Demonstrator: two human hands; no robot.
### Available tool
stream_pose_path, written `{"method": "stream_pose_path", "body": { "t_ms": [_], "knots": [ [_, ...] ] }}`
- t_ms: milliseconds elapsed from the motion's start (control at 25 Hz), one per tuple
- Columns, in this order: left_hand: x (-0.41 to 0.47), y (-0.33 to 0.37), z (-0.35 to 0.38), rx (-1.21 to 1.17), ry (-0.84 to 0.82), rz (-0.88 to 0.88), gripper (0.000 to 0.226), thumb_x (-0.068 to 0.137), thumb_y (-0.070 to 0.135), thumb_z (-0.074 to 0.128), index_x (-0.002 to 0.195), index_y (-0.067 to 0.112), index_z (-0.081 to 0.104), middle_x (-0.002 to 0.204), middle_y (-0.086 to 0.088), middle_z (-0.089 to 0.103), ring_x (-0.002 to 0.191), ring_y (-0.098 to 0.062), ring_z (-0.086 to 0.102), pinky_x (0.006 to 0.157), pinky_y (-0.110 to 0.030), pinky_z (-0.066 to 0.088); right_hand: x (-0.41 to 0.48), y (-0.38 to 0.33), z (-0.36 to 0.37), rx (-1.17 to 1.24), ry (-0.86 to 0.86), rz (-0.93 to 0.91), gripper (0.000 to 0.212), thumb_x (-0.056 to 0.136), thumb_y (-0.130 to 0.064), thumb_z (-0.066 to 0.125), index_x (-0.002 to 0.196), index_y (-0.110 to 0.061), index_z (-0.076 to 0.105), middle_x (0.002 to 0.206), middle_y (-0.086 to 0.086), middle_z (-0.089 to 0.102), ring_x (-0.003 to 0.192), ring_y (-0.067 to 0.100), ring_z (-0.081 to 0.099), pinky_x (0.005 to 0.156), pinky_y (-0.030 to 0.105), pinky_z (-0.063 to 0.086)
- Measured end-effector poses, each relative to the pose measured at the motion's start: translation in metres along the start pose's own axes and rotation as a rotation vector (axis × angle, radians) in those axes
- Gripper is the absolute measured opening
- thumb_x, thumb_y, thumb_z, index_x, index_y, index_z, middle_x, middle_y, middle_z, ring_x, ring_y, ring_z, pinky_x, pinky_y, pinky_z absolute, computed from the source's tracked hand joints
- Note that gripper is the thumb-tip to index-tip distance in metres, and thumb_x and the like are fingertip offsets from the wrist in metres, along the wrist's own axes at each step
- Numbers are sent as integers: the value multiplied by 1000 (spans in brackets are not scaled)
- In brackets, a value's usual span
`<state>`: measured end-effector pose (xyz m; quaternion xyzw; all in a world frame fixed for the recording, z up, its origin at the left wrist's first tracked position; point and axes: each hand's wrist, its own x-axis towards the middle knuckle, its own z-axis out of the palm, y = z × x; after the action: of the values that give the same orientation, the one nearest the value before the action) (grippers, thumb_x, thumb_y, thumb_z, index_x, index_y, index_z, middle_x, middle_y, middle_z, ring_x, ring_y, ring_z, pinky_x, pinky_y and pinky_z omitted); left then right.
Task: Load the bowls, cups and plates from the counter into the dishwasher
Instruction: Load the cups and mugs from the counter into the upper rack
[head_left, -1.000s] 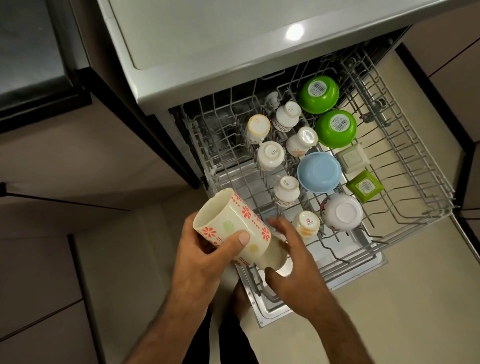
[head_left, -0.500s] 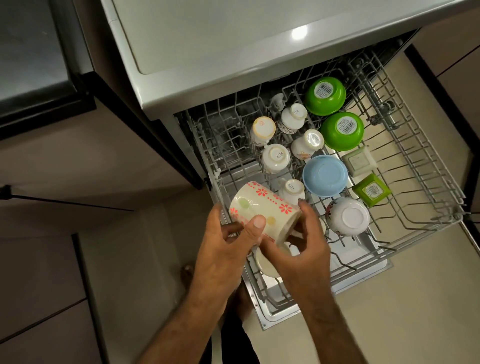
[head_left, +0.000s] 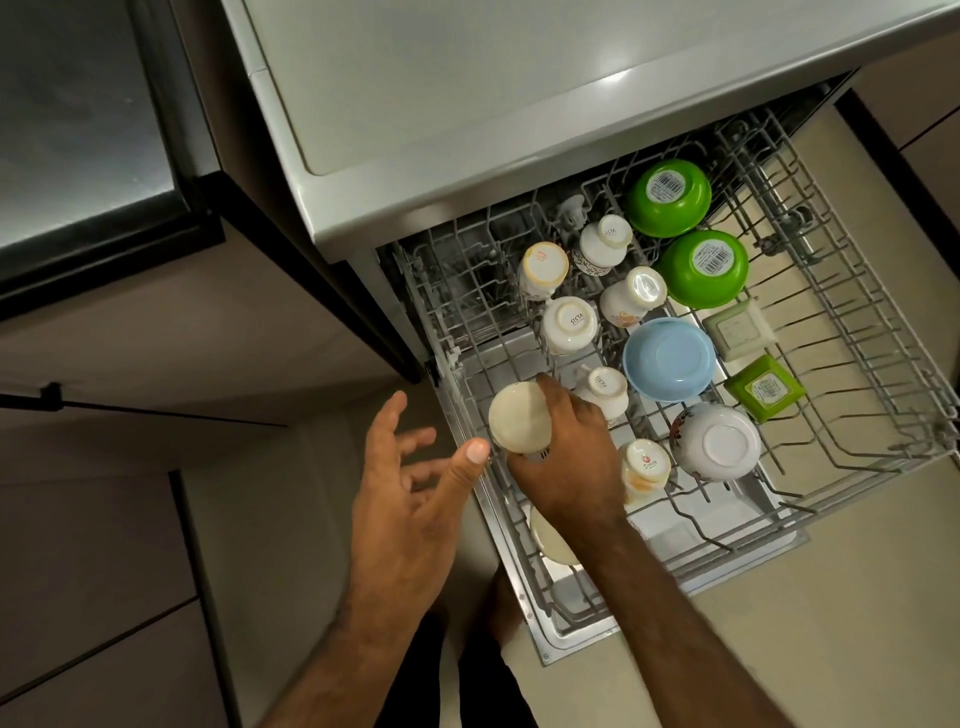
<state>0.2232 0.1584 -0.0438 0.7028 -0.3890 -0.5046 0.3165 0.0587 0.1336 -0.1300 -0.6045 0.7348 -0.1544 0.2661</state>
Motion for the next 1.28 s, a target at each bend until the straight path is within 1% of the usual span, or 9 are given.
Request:
{"method": "stream_pose_path", "body": {
  "t_ms": [120, 200, 320, 520, 640, 760, 920, 1120, 1280],
  "knots": [
    [1, -2, -7, 26, 7, 15, 104, 69, 80, 67, 157, 40, 27, 136, 13, 58, 105, 5, 67, 74, -15, 55, -7, 3, 5, 16, -24, 6, 89, 75, -32, 84, 148, -26, 33, 146, 6, 48, 131, 28, 45, 99, 49, 51],
    [-1, -2, -10, 50, 8, 26, 99, 73, 75, 71, 156, 41, 29, 137, 15, 57, 107, 4, 67, 73, -11, 54, -10, 3, 7, -27, -63, -4, 90, 76, -29, 83, 149, -26, 31, 151, 6, 41, 136, 28, 40, 105, 49, 47],
    [-6, 1, -18, 154, 19, 93, 86, 79, 72, 69, 153, 41, 38, 138, 18, 55, 114, 1, 63, 87, -20, 55, -15, -4, -3, -83, -63, 5, 84, 75, -24, 81, 147, -25, 37, 156, 10, 35, 140, 33, 37, 106, 53, 46],
    [-22, 32, -47, 364, 9, 222, 69, 82, 65, 63, 142, 32, 56, 135, 20, 57, 117, 5, 57, 97, -22, 50, -40, -36, -48, 103, -15, -66, 56, 83, -25, 73, 135, -19, 55, 133, 2, 56, 120, 23, 54, 96, 41, 51],
    [-42, 59, -75, 412, 28, 270, 57, 88, 50, 71, 141, 31, 57, 132, 20, 58, 116, 5, 57, 96, -18, 48, -61, -76, -88, 194, -67, -126, 45, 87, -30, 74, 129, -21, 60, 117, -5, 65, 107, 14, 60, 90, 33, 51],
    [-72, 91, -109, 394, 88, 316, 54, 89, 43, 74, 140, 30, 59, 131, 18, 60, 115, 3, 59, 94, -18, 48, -84, -125, -125, 276, -97, -192, 40, 88, -32, 73, 126, -25, 62, 109, -14, 65, 103, 3, 59, 88, 30, 53],
    [-111, 127, -160, 342, 195, 381, 53, 89, 41, 77, 138, 31, 60, 128, 21, 60, 114, 5, 59, 92, -17, 50, -110, -196, -158, 342, -109, -299, 46, 88, -33, 75, 132, -27, 62, 111, -21, 66, 106, -5, 59, 90, 24, 53],
    [-125, 152, -232, 315, 335, 433, 56, 85, 49, 74, 137, 32, 60, 121, 21, 62, 108, 4, 60, 87, -18, 52, -118, -281, -172, 378, -157, -423, 46, 86, -32, 78, 130, -27, 65, 110, -22, 68, 106, -5, 61, 93, 29, 54],
    [-99, 170, -305, 271, 450, 451, 55, 86, 38, 81, 136, 32, 60, 117, 16, 63, 99, 5, 61, 83, -18, 51, -105, -359, -165, 386, -178, -527, 44, 86, -30, 78, 128, -26, 66, 112, -20, 68, 108, -5, 62, 93, 28, 55]
  ]
}}
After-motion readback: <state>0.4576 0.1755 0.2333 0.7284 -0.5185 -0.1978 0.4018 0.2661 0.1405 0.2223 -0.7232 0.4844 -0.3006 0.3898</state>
